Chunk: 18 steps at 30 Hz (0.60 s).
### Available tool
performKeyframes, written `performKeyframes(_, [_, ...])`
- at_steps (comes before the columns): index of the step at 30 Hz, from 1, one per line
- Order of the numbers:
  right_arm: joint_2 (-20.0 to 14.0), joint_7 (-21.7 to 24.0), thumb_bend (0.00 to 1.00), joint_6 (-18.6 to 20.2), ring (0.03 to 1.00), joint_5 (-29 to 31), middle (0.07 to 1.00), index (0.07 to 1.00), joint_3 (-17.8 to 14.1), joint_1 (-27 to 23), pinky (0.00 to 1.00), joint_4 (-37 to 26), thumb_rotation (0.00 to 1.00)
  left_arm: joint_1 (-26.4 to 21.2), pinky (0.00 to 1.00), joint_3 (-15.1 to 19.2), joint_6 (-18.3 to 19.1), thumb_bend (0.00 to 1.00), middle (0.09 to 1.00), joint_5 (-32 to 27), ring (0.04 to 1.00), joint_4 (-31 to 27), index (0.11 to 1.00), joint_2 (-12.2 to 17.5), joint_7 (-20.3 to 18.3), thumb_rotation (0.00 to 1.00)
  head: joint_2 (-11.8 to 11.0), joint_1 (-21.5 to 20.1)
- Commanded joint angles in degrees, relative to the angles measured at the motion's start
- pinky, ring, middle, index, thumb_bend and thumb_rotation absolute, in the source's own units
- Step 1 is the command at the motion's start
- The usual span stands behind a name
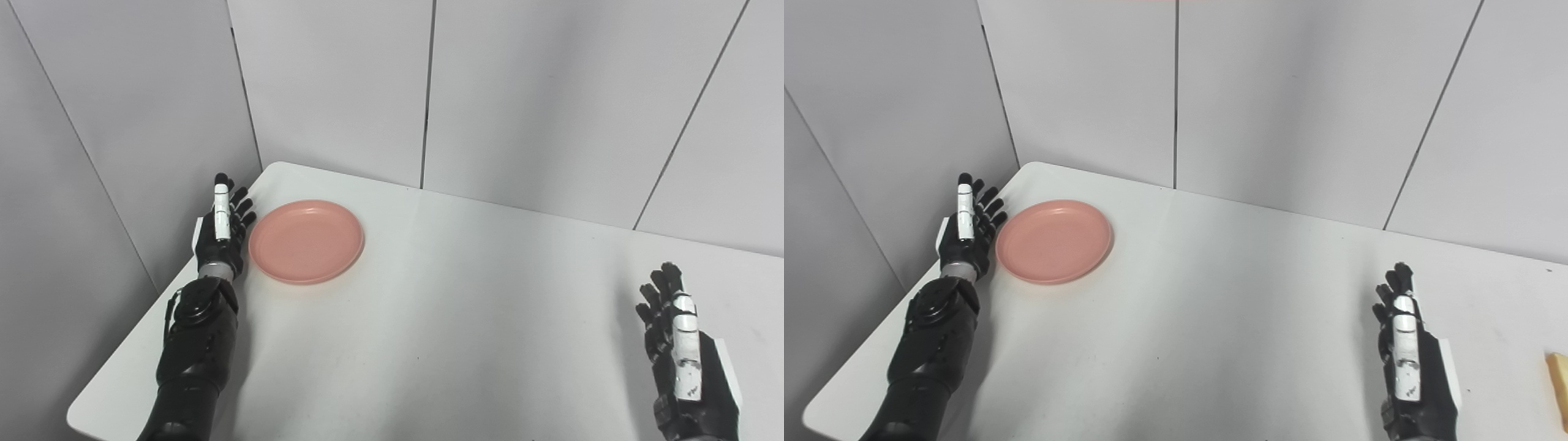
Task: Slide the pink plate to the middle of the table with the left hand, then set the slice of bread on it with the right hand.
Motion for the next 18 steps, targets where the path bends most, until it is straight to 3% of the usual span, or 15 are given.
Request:
performKeyframes(1, [0.38, -0.17, 0.21, -0.59, 1.000, -0.27, 1.000, 1.000, -0.03, -1.49, 1.00, -2.35, 1.00, -1.13, 0.94, -0.78, 0.22, 0.71, 0.927, 0.72, 0.929, -0.58, 0.931, 0.68, -0.36, 0.97, 0.16, -0.22])
performKeyframes(8, [0.59, 0.10, 0.22, -0.55, 1.000, 0.39, 1.000, 1.000, -0.27, -1.41, 1.00, -2.44, 1.00, -0.44, 0.98, -2.35, -0.15, 0.72, 0.956, 0.54, 0.961, -0.36, 0.958, -0.39, -2.08, 0.98, 0.37, -0.77])
performKeyframes(18, [0.70, -0.24, 0.22, 0.09, 1.000, -0.52, 1.000, 1.000, -0.02, -1.35, 1.00, -3.00, 1.00, 0.58, 0.95, -6.35, 3.98, 0.72, 0.956, 1.11, 0.947, -3.73, 0.969, -1.66, -3.30, 0.99, 1.25, -1.98])
